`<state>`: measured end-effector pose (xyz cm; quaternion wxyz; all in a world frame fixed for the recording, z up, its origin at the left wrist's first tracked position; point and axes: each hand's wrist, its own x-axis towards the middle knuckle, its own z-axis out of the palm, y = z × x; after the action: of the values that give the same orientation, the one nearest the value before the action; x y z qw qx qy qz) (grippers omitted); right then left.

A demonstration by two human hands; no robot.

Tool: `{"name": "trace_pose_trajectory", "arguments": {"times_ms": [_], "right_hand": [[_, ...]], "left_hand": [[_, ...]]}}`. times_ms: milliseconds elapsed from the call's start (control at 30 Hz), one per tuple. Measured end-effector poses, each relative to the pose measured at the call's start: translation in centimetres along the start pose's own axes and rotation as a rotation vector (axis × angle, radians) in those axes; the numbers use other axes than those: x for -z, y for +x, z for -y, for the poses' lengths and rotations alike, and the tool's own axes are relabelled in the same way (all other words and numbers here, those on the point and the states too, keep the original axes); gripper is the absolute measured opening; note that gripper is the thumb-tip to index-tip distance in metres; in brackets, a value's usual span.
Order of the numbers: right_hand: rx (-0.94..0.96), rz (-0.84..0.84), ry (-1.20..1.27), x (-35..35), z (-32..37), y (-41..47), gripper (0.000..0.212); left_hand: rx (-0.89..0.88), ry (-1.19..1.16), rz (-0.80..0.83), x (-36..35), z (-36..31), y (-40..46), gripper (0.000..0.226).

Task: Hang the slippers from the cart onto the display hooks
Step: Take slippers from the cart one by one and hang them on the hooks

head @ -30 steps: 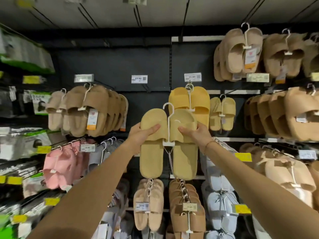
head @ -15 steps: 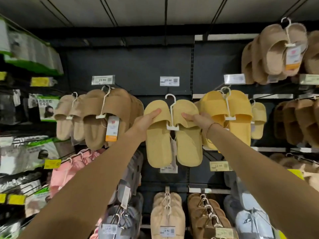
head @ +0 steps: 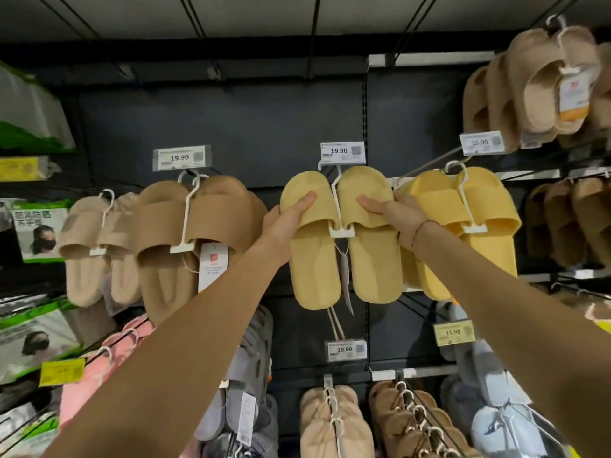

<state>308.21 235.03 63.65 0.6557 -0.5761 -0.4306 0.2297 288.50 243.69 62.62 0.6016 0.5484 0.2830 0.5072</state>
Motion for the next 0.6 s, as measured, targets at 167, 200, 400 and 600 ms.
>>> {"name": "trace_pose_trajectory", "arguments": {"times_ms": [167,200,400,600], "right_hand": [[0.066,0.062,0.084,0.0,-0.9,1.1,0.061],[0.066,0.067,0.097,0.0,-1.1,1.5,0.059],[0.011,0.049,0.096,-0.5,-3.4,5.3,0.066],[0.017,0.005,0.043,-3.0,-5.6,8.8,0.069]], "left_hand": [[-0.088,0.012,0.024,0.6,0.5,1.2,0.061],[-0.098,0.033,0.018,0.4,0.4,1.5,0.059],[-0.092,0.113,-0.043,-0.3,1.2,4.9,0.066],[-0.069,0.211,-0.170,0.3,3.9,8.6,0.087]]}}
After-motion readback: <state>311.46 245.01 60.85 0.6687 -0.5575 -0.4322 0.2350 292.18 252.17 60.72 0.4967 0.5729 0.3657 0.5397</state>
